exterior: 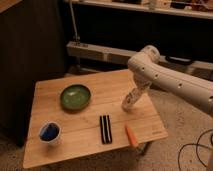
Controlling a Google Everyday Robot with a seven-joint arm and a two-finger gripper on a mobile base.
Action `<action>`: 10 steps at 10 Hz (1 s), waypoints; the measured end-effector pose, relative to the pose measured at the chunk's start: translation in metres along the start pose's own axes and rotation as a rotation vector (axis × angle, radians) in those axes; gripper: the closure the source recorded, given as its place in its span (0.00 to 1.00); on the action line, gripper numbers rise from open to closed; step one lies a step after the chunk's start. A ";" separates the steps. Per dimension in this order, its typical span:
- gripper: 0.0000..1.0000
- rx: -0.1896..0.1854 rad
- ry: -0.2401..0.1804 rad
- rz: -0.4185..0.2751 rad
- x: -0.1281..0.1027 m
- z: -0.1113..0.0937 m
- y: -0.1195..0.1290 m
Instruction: Stand the bottle upright
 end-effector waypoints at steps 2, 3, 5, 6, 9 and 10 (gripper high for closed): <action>0.98 0.001 -0.017 0.000 -0.004 0.002 -0.001; 0.98 0.002 -0.025 0.001 -0.006 0.003 -0.002; 0.98 0.003 -0.045 0.003 -0.012 0.005 -0.002; 0.98 0.003 -0.050 0.005 -0.013 0.006 -0.002; 0.98 0.013 -0.064 0.015 -0.019 0.010 -0.004; 0.98 0.018 -0.067 0.017 -0.021 0.012 -0.005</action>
